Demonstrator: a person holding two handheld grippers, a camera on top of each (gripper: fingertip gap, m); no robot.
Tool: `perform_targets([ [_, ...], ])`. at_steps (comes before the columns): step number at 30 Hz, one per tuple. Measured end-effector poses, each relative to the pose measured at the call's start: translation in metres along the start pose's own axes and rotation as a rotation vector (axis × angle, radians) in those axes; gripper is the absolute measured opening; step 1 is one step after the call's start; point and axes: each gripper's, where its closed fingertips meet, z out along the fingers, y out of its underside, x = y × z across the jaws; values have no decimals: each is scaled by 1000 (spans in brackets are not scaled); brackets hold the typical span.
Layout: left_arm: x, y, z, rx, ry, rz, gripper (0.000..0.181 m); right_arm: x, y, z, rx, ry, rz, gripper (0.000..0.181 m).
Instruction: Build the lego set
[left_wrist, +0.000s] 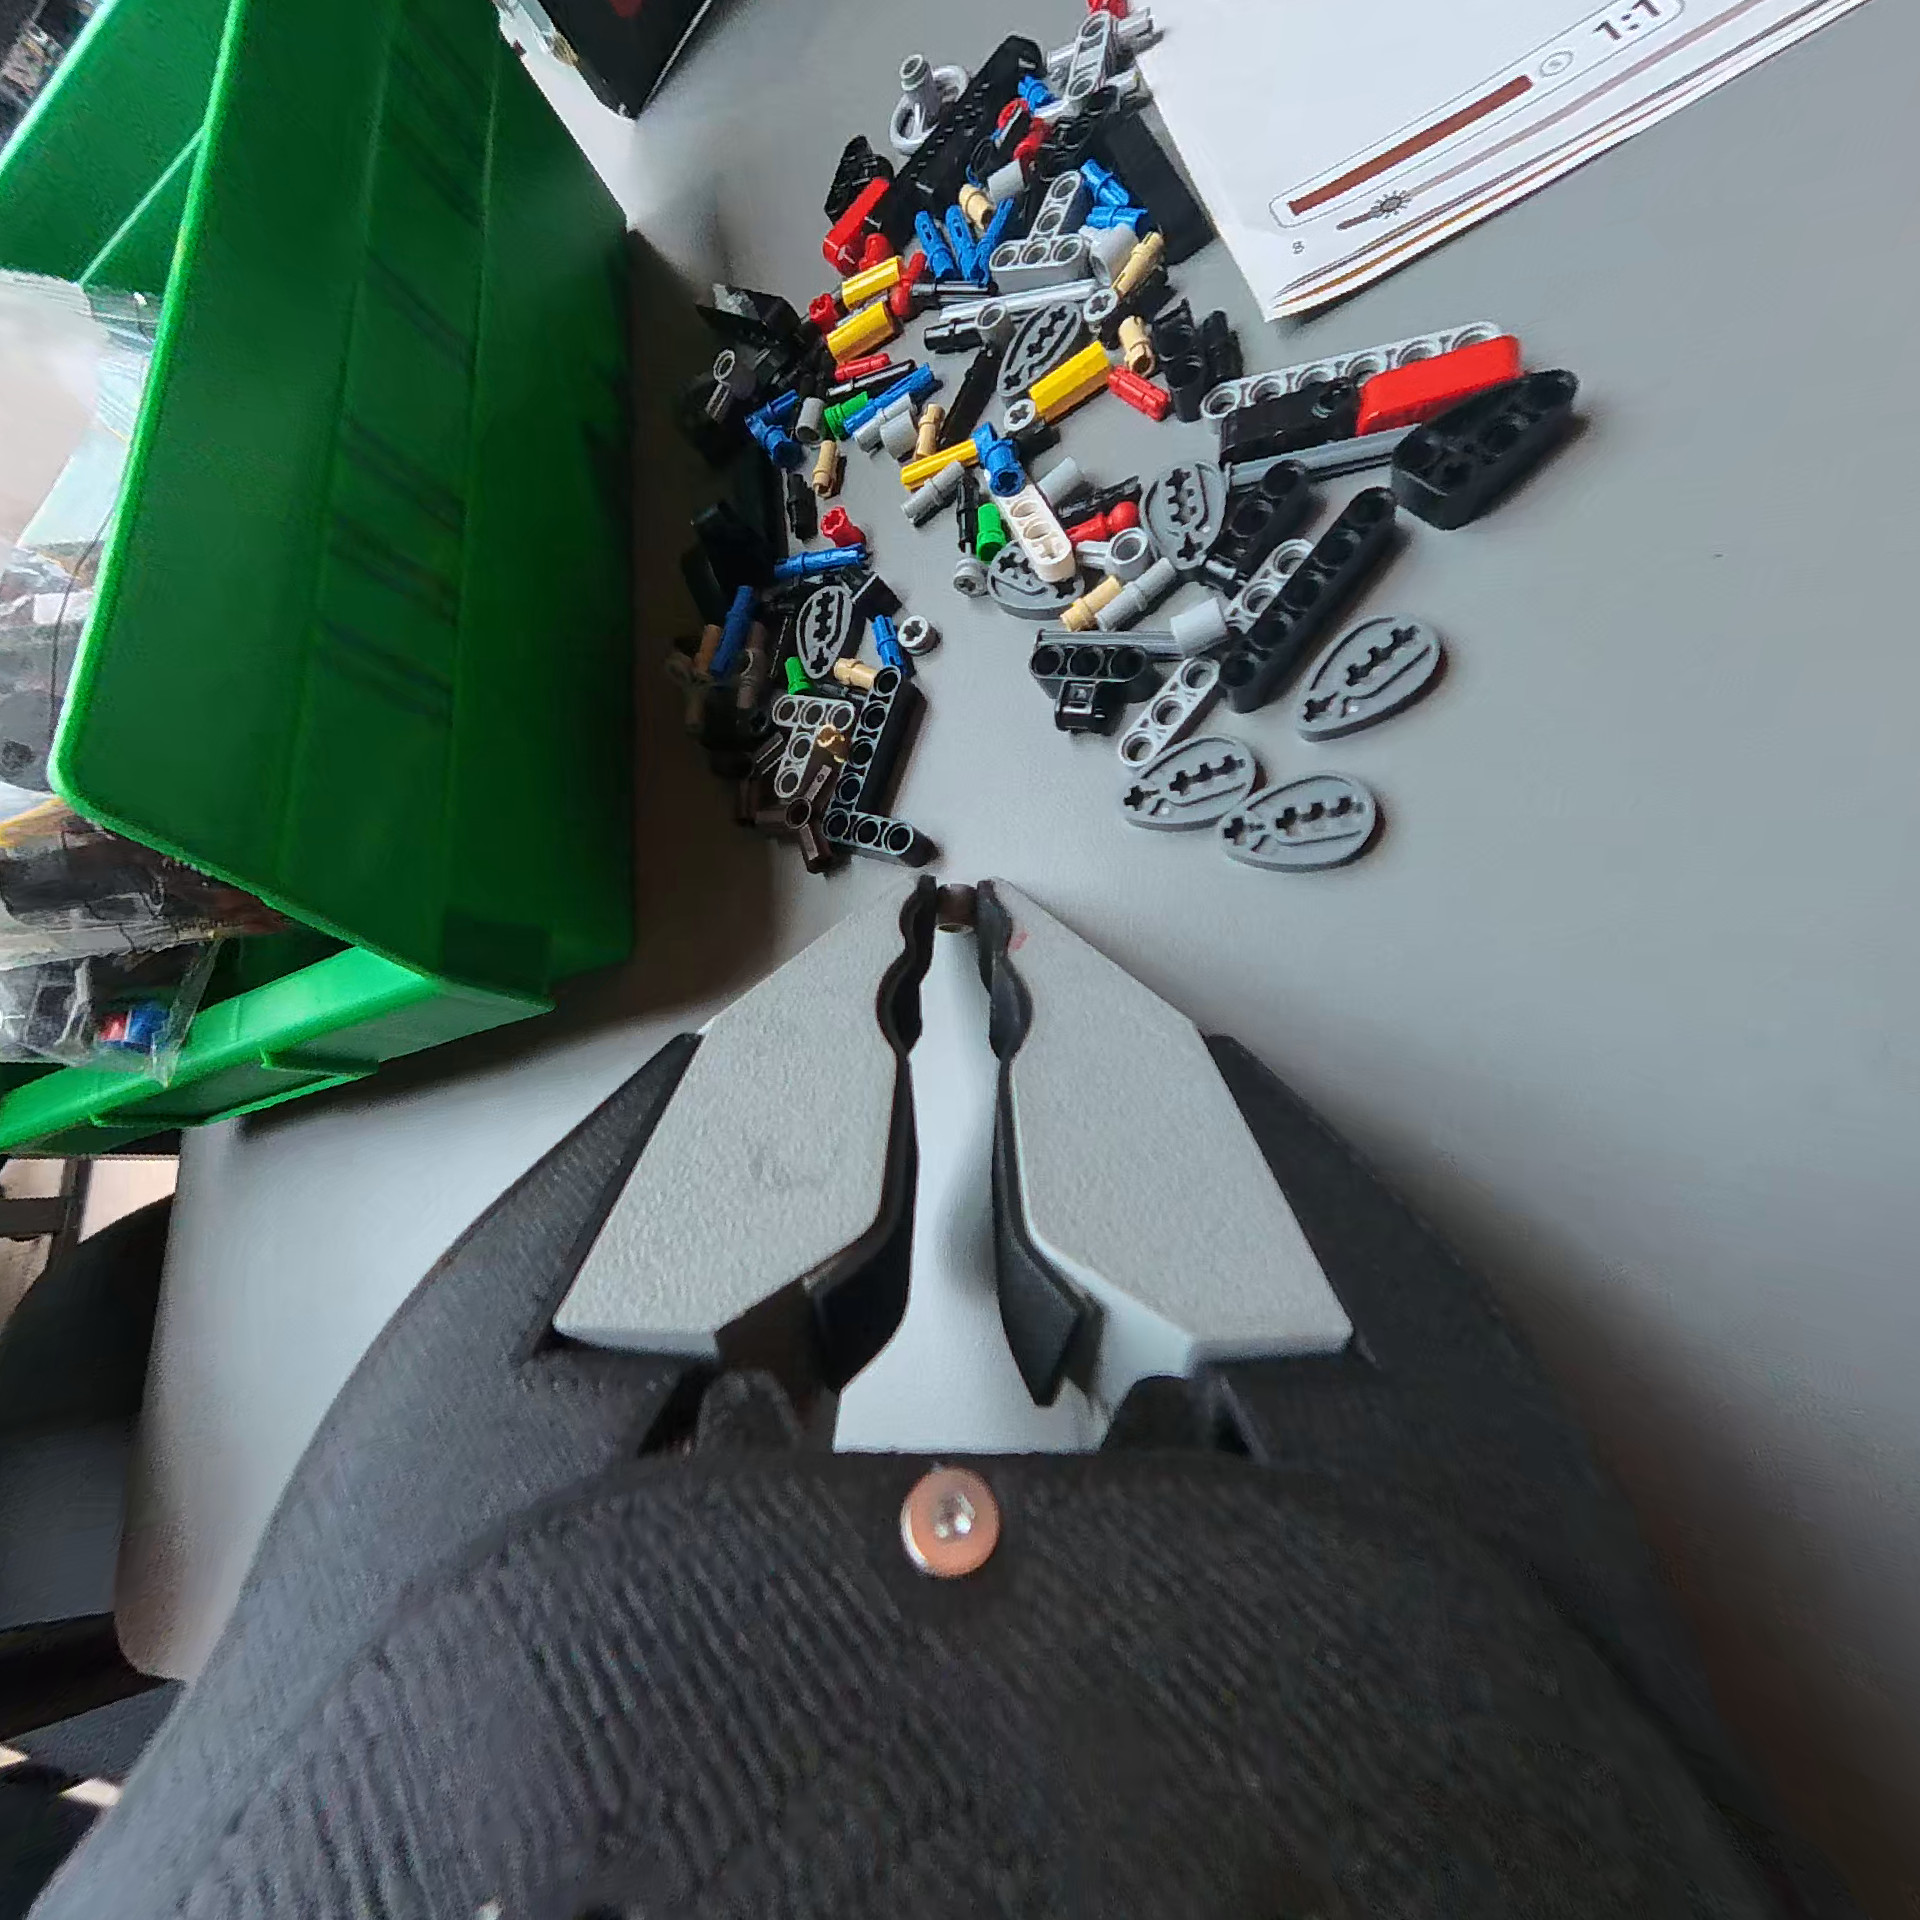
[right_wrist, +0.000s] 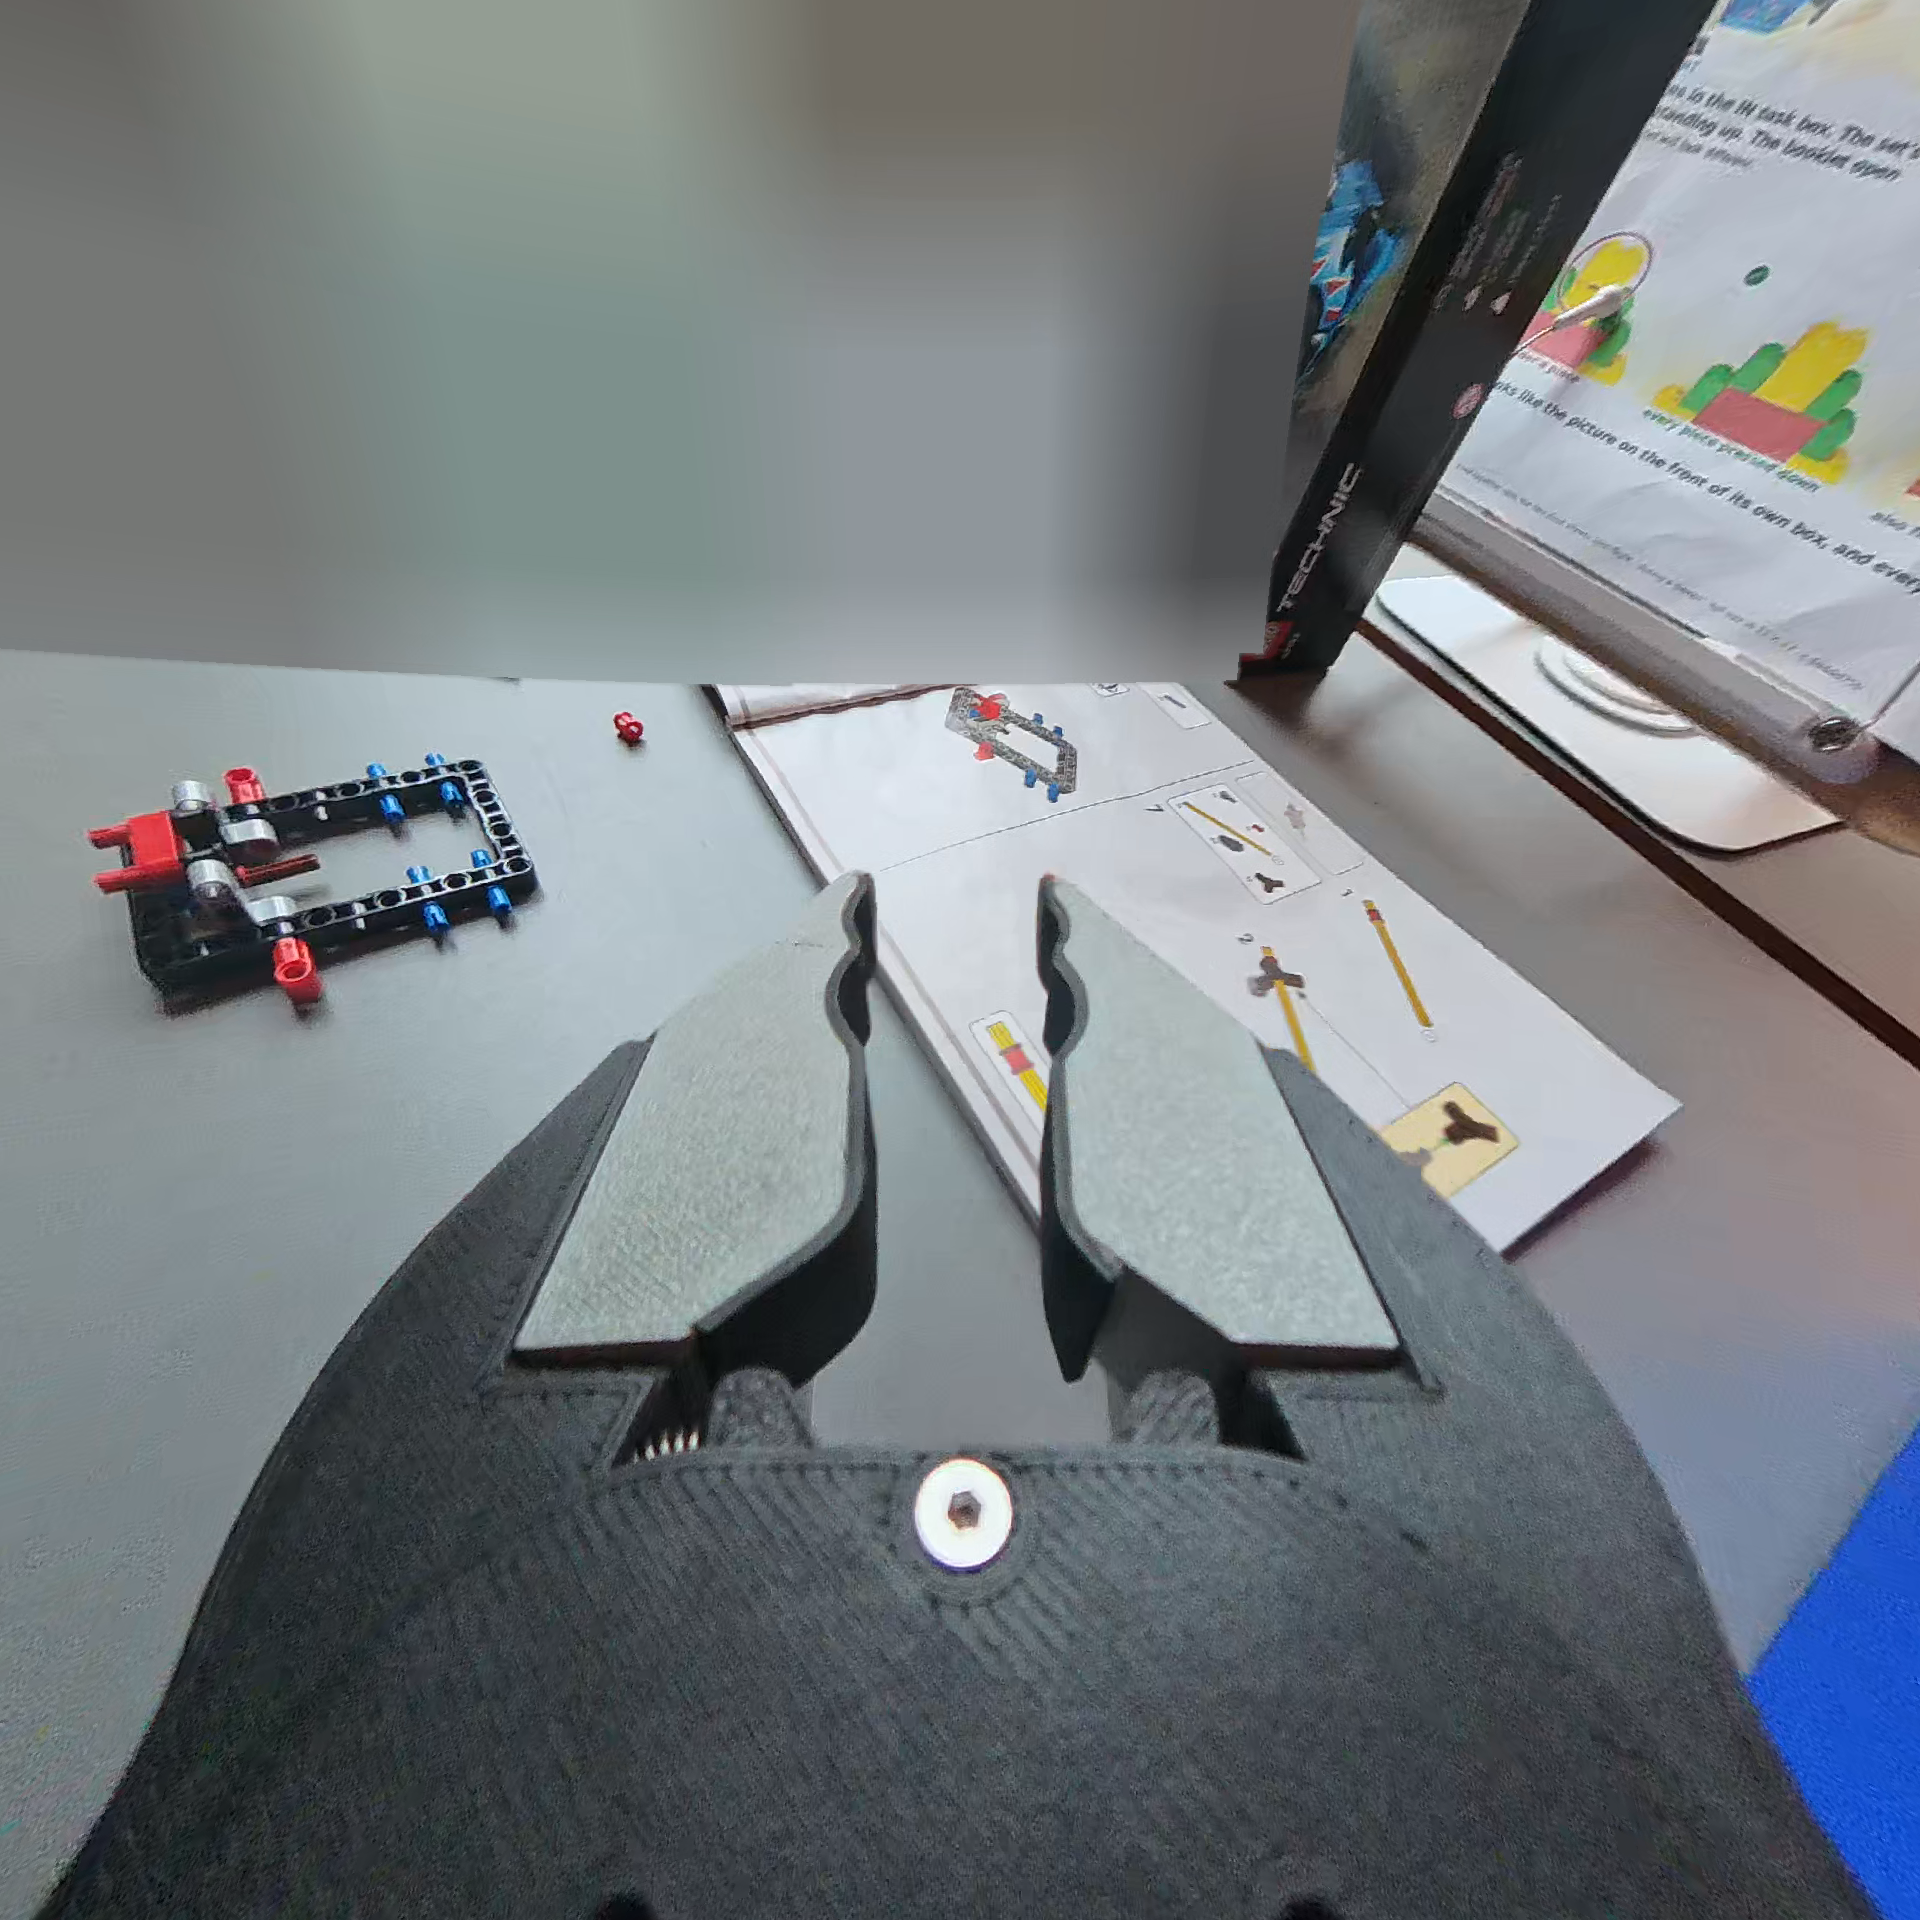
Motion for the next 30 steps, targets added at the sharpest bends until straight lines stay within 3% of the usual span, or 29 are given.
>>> perform_targets([
  [17,2,-1,-1,3,-10,19,6,-10,9,10,-45,-36,-15,29],
  [30,-3,-10,-8,55,20,-81,9,-19,5,13,-35,-55,-33,29],
])
